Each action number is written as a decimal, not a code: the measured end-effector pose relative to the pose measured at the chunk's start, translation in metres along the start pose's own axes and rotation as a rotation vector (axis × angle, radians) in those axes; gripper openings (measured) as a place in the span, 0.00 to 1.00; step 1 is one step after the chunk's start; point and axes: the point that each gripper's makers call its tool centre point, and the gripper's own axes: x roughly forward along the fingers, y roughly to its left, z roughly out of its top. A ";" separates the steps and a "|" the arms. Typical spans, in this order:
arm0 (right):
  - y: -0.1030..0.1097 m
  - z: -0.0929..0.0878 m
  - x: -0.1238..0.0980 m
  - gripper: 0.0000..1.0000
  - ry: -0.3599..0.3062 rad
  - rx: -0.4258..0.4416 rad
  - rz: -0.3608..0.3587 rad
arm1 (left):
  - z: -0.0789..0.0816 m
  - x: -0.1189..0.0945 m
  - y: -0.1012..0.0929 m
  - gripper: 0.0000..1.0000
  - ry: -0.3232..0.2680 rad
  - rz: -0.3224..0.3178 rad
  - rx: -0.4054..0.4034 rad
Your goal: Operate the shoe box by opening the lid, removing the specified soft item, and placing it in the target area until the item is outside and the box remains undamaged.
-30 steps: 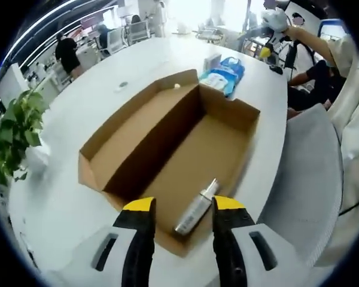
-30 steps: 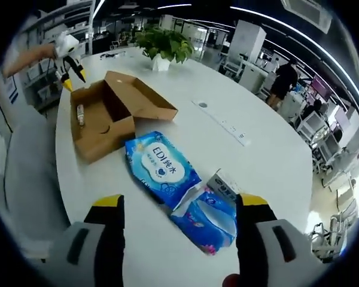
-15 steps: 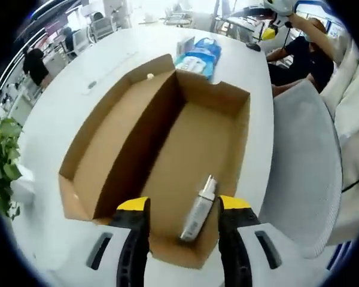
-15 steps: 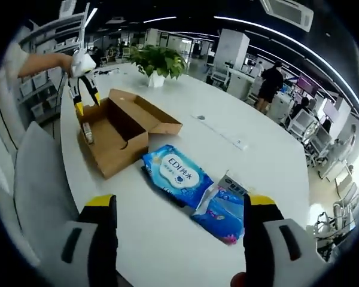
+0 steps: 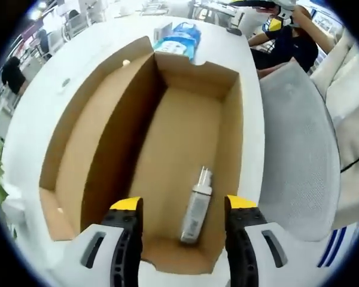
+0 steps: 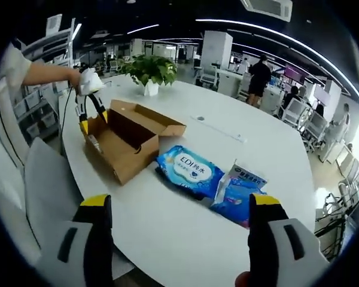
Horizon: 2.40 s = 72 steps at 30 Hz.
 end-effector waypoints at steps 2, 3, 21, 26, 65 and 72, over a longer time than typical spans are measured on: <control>0.005 0.000 -0.003 0.89 -0.008 0.013 -0.001 | -0.001 0.002 0.001 0.55 0.015 -0.006 0.026; 0.006 0.000 -0.004 0.90 -0.011 0.019 -0.003 | -0.001 0.003 0.001 0.56 0.026 -0.009 0.039; -0.003 -0.010 -0.009 0.88 -0.013 0.089 -0.050 | -0.008 0.031 0.002 0.57 0.117 -0.105 0.150; -0.003 -0.014 -0.010 0.88 -0.006 0.098 -0.056 | -0.014 0.036 0.001 0.54 0.148 -0.125 0.190; -0.002 -0.013 -0.007 0.84 -0.004 0.097 -0.053 | -0.009 0.056 0.005 0.18 0.146 -0.044 0.240; -0.002 -0.011 -0.008 0.83 -0.017 0.099 -0.049 | -0.011 0.051 0.007 0.18 0.156 -0.035 0.216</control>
